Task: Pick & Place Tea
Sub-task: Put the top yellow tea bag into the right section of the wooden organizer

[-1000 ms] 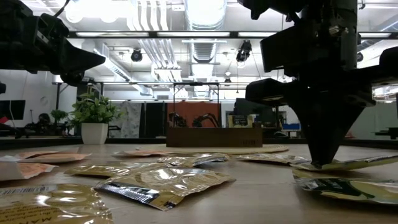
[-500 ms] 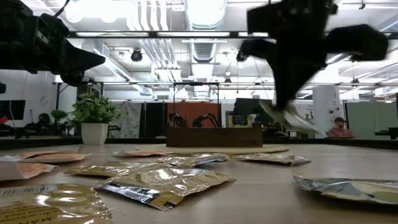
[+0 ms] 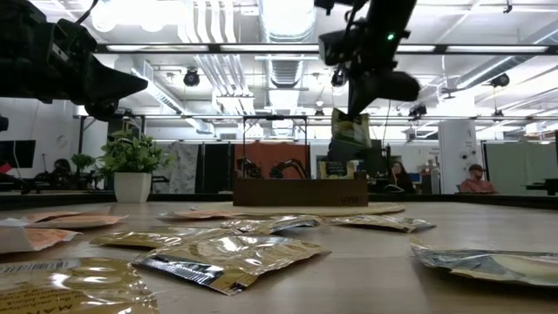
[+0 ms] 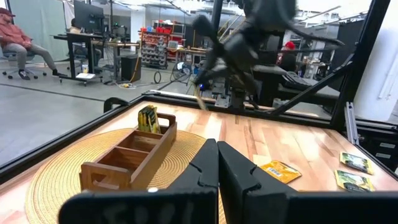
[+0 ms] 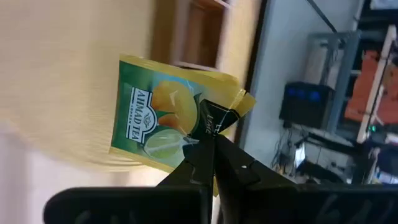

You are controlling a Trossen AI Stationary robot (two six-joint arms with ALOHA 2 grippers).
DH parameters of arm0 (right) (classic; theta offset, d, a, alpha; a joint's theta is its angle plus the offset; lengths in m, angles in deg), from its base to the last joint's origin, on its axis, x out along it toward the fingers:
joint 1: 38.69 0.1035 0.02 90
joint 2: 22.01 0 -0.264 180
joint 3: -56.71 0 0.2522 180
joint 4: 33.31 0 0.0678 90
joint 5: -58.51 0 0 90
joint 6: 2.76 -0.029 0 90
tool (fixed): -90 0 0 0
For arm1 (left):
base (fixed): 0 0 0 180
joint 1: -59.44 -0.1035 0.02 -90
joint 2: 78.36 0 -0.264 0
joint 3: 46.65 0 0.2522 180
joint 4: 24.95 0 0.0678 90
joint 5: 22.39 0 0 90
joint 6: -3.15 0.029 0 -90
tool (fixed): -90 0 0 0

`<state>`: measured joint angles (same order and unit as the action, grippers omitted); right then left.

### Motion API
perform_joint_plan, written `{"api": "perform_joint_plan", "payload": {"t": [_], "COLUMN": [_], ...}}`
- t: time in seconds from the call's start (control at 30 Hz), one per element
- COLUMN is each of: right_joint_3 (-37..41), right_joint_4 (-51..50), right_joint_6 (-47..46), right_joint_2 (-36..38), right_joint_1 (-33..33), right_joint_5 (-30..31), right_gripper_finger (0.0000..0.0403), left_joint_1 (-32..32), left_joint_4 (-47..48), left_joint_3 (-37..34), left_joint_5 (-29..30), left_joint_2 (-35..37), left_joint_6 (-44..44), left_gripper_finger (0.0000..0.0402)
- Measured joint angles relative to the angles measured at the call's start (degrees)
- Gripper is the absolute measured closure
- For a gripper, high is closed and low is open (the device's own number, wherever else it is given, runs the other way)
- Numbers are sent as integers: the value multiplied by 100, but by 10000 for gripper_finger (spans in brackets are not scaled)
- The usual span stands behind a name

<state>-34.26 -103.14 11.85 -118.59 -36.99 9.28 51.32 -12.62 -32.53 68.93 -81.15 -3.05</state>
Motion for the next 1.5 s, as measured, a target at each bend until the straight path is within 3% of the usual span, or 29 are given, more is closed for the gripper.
{"api": "perform_joint_plan", "payload": {"t": [0.23,0.53,0.87,1.5], "right_joint_3": [140,238,274,478], "right_joint_4": [736,1532,1617,1611], "right_joint_6": [778,1539,1443,1326], "right_joint_2": [35,-293,-612,-756], "right_joint_1": [-752,-1192,-1312,-1323], "right_joint_5": [129,74,-41,427], "right_gripper_finger": [395,395,395,395], "left_joint_1": [0,0,1,2], "left_joint_4": [0,0,0,0], "left_joint_3": [0,0,0,0], "left_joint_5": [0,0,0,0], "left_joint_2": [0,0,0,0], "left_joint_6": [-2,0,0,0], "left_gripper_finger": [401,401,401,401]}}
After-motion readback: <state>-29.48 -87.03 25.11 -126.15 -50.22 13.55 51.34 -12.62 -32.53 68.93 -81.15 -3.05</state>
